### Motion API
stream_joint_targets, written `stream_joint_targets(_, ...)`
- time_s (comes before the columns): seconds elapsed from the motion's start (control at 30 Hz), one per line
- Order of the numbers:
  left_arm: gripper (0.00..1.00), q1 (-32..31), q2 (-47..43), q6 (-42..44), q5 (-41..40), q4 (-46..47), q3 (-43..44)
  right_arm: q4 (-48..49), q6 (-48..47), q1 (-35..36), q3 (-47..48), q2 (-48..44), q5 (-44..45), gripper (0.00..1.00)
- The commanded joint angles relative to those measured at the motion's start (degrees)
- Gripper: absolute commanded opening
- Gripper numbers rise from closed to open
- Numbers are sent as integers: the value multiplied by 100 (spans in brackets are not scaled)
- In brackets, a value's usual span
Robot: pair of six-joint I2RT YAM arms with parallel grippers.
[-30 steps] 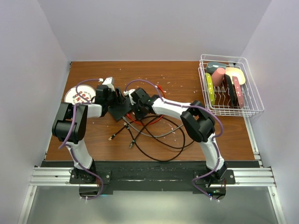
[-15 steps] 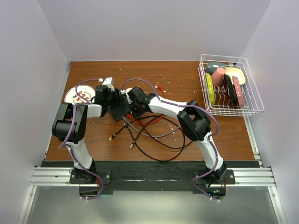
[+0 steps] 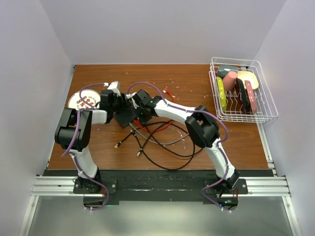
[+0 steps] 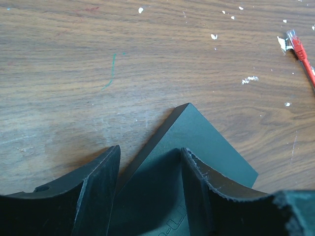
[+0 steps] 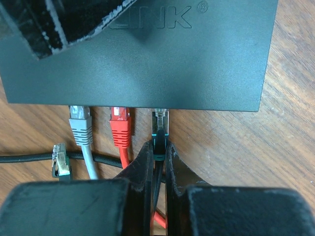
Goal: Insert the plug into the switch port
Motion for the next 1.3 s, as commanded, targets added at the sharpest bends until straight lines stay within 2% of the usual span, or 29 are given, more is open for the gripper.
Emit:
stream_joint_targets(0.0, 56, -6, 26, 36, 222, -94, -105, -149, 49, 20, 375, 224, 95, 0)
stream_joint_targets(0.33, 55, -14, 17, 80, 319, -59, -114, -799, -65, 20, 1139, 497, 112, 0)
stream_joint_targets(0.8, 54, -14, 52, 106, 389, -41, -105, 105, 278, -50, 674, -74, 183, 0)
stream_joint_targets(1.27, 53, -14, 70, 115, 416, -41, -87, 308, 278, -41, 639, -364, 218, 0)
